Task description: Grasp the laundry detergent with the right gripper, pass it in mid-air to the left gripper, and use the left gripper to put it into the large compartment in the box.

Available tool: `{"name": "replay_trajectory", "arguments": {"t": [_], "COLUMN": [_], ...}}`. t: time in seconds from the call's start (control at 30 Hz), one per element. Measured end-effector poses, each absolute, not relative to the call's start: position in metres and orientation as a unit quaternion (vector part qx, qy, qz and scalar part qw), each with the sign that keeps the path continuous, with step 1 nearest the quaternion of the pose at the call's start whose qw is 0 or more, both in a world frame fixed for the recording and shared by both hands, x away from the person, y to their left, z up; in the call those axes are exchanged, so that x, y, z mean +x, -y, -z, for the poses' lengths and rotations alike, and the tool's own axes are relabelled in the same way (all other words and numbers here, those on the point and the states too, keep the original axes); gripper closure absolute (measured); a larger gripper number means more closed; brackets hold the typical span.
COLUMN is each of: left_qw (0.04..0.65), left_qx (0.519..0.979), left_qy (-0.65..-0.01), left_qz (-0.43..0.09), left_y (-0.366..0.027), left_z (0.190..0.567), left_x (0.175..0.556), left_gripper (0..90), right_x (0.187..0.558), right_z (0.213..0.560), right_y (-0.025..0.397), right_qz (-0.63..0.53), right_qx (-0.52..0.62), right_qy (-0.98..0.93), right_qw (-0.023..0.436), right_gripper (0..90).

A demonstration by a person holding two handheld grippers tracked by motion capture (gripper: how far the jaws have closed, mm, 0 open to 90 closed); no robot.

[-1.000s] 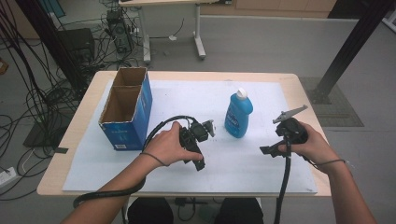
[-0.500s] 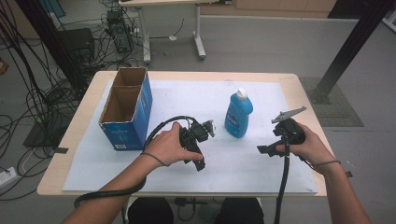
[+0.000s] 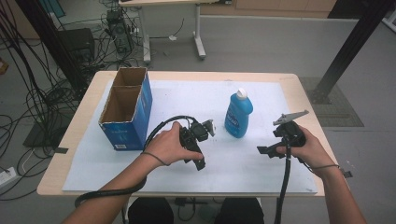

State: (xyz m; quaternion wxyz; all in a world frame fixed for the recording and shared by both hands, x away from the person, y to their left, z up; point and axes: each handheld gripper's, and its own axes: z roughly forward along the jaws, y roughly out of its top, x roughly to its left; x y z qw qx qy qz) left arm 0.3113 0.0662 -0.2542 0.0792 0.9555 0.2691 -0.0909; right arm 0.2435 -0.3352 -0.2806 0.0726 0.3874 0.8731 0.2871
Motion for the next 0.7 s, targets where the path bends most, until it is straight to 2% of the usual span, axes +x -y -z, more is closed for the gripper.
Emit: {"name": "replay_trajectory", "arguments": {"t": [0.7], "left_qw": [0.082], "left_qx": [0.954], "left_qy": [-0.272], "left_qz": [0.092], "left_y": [-0.068], "left_z": [0.255], "left_x": [0.312], "left_gripper": [7.8], "right_x": [0.221], "right_z": [0.308], "right_y": [0.346], "right_qz": [-0.343], "right_qx": [0.400], "right_qy": [-0.843], "right_qw": [0.105], "right_gripper": [4.6]}}
